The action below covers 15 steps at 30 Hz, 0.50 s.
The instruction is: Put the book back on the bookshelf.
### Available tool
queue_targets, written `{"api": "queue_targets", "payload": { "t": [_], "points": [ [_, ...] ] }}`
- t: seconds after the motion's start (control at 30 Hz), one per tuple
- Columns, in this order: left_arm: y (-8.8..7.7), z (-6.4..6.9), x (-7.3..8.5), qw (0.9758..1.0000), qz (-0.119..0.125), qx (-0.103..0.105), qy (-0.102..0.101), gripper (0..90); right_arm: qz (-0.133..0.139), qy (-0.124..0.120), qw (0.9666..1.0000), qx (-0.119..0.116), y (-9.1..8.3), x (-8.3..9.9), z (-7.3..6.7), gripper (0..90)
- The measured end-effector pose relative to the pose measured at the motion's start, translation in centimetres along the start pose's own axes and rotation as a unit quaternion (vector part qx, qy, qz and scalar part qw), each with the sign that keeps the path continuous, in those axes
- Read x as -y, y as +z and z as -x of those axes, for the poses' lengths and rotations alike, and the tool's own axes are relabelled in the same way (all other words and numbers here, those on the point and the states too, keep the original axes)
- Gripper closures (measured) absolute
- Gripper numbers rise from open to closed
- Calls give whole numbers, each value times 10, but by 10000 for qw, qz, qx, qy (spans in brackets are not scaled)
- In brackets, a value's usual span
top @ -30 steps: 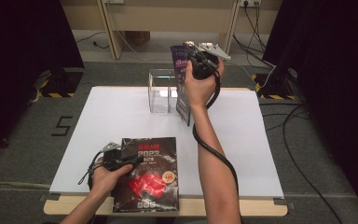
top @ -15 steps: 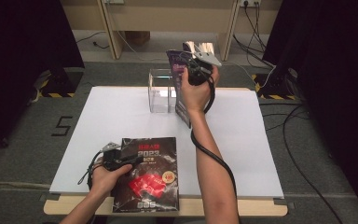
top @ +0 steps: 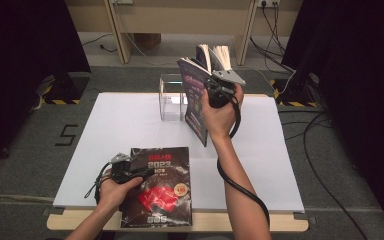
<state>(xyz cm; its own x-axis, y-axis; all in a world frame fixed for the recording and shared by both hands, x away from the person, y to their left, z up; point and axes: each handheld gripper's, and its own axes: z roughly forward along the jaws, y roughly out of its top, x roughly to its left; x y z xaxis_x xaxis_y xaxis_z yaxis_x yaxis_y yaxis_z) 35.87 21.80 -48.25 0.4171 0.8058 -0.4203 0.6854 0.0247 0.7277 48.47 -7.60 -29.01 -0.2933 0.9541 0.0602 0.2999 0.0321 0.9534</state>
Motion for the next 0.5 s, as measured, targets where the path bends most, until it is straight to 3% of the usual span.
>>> {"api": "queue_targets", "payload": {
  "t": [0.5],
  "points": [
    [0, 0, -1, 10000, 8, 25, 10, 614, -494, 43, 9984, -275, -11, -7, 4, 789]
  ]
}}
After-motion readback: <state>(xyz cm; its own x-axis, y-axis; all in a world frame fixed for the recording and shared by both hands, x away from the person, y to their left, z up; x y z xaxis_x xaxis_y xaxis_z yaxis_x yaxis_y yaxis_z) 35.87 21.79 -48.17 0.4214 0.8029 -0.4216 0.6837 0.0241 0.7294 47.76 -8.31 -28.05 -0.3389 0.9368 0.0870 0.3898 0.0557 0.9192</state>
